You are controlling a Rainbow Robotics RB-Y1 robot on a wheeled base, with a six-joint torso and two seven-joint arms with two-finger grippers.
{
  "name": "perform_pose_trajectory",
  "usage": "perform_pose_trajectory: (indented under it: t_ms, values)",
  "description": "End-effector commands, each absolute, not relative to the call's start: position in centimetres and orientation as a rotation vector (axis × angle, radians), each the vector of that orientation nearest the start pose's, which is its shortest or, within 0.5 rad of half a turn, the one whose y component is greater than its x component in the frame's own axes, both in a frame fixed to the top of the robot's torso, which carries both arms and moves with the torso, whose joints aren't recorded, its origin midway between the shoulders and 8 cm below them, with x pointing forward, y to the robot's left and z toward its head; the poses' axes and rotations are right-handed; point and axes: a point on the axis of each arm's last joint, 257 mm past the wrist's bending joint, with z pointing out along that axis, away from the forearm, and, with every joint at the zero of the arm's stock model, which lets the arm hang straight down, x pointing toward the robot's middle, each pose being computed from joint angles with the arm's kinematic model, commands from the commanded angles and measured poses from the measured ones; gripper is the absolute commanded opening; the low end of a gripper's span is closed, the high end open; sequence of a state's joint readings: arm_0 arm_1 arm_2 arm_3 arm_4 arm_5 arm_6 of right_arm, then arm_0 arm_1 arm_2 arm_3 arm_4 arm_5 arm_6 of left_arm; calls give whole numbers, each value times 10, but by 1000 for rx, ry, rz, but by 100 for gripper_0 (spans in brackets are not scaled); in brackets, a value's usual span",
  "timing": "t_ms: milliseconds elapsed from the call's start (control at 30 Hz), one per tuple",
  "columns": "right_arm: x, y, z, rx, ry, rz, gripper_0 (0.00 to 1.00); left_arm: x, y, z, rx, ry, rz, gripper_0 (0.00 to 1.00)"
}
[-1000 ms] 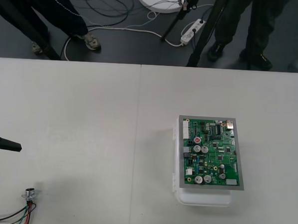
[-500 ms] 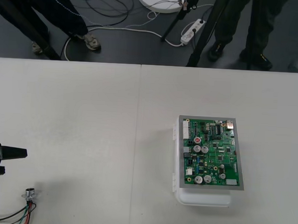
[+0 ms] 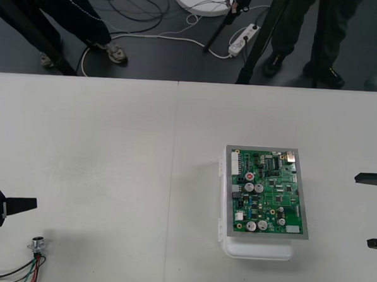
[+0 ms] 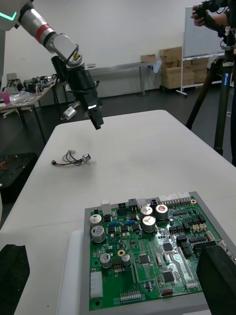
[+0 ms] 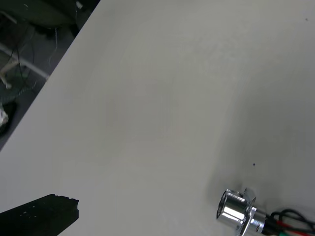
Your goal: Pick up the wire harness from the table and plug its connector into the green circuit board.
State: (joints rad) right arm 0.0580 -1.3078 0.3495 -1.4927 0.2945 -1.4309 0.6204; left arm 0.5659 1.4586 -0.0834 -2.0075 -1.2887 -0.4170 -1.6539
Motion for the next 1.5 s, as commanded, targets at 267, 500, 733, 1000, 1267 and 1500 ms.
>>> perform_pose_trajectory:
  t_ms: [267,500,733,1000,1267,1500]
  values:
    - [304,-253,-136,-1310,1077,879,100,291,358,-300,-3224,431,-1125,100]
    - [309,-245,-138,-1311,1064,903,100,276,353,-319,-3169,551,-1138,100]
    - [309,-250,-151,-1342,1067,915,100,275,355,-337,-3149,550,-1146,100]
    - [319,-255,-153,-1352,1005,853,100,289,356,-359,-3150,481,-1177,100]
    - [321,-253,-129,-1241,964,908,100,297,364,-371,-3144,401,-1197,100]
    - [318,-247,-123,-1232,936,924,100,296,366,-388,-3154,372,-1173,100]
